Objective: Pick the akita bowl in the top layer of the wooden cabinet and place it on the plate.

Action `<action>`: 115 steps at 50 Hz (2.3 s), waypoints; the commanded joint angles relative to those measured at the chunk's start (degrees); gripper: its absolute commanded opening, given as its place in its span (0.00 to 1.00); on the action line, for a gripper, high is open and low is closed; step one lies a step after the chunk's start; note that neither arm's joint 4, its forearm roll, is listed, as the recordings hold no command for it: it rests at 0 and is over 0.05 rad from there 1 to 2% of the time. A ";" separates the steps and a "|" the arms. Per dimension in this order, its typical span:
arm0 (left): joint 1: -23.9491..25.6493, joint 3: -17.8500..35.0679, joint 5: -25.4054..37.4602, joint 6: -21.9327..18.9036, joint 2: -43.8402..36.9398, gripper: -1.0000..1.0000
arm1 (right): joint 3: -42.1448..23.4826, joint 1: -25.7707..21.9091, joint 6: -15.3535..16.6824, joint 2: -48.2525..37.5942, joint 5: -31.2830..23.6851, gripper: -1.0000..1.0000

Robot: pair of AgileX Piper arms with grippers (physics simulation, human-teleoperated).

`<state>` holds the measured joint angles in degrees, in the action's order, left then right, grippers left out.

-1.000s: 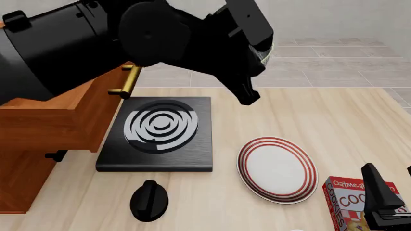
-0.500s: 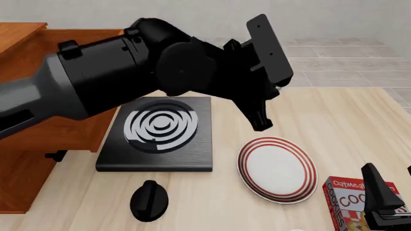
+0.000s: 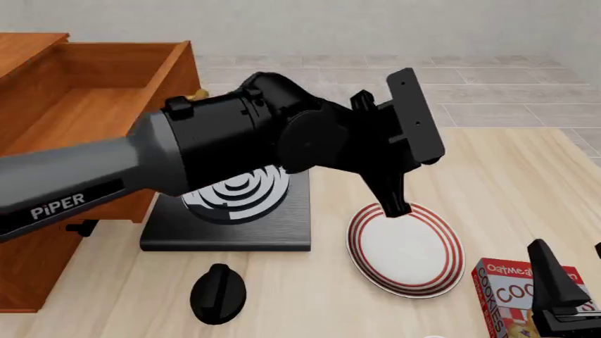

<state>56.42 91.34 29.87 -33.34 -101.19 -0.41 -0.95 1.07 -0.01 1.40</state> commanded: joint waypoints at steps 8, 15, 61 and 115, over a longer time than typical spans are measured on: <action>0.62 -1.44 -3.77 -0.47 -3.63 0.00 | 0.17 0.07 -0.07 0.00 -0.01 1.00; 1.05 -2.15 -4.80 -0.47 -4.87 0.00 | 0.20 0.13 -0.12 0.00 0.02 1.00; 7.10 -0.03 -4.25 7.90 -13.13 0.00 | 0.19 0.48 -0.26 0.00 -0.04 1.00; 5.92 4.62 -2.86 17.25 -19.18 0.00 | 0.24 0.57 0.34 -0.43 -0.53 1.00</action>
<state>62.76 94.59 26.73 -17.35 -119.44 -0.20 -0.37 1.26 -0.17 0.85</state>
